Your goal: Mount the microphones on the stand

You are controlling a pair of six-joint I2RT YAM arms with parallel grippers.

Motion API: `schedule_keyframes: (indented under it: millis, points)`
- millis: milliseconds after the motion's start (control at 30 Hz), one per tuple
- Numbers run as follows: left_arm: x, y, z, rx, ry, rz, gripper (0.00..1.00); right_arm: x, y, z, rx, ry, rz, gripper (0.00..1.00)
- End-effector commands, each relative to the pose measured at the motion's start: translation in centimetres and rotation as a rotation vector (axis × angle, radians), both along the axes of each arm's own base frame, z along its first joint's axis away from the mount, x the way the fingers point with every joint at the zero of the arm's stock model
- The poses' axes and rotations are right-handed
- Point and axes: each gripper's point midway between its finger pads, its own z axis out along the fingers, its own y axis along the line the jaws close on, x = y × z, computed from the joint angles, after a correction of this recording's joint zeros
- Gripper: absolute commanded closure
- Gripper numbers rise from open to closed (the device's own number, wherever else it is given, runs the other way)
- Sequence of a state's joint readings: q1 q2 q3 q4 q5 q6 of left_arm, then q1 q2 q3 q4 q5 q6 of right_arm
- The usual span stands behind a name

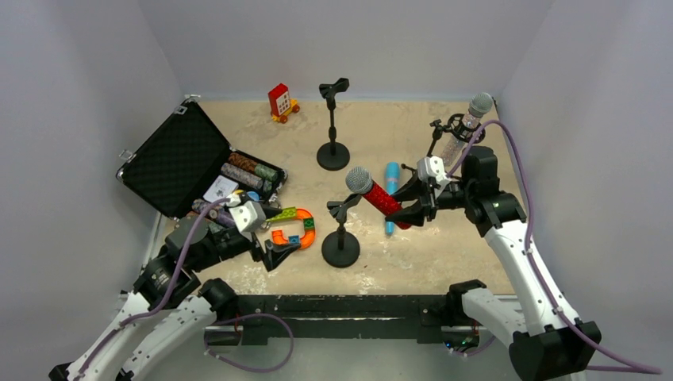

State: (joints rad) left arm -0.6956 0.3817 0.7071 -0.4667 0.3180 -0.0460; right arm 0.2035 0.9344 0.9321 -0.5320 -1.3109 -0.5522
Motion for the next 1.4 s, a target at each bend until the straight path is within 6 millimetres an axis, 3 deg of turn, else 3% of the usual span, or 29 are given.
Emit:
schedule_keyframes:
  millis: [0, 467, 767, 967, 1233, 1367]
  points:
    - [-0.9, -1.5, 0.5, 0.009, -0.085, -0.136, 0.01, -0.7, 0.3, 2.6, 0.050, -0.120, 0.092, 1.00]
    - [-0.5, -4.6, 2.9, -0.036, -0.137, -0.268, 0.01, -2.0, 0.2, 1.6, 0.071, -0.174, 0.122, 1.00]
    - [0.7, -5.1, 3.1, -0.002, -0.153, -0.256, 0.01, -2.0, 0.0, 1.6, 0.074, -0.174, 0.116, 1.00]
    - [1.5, -5.9, 4.2, 0.002, -0.181, -0.262, 0.01, -2.0, 0.0, 1.7, 0.079, -0.166, 0.119, 1.00]
    - [3.0, -7.8, 5.4, -0.034, -0.202, -0.253, 0.01, 0.0, 0.1, 1.3, 0.061, -0.112, 0.037, 1.00]
    - [4.1, -8.4, 4.7, -0.024, -0.178, -0.195, 0.01, 1.1, 0.1, 1.0, 0.055, -0.086, -0.010, 1.00]
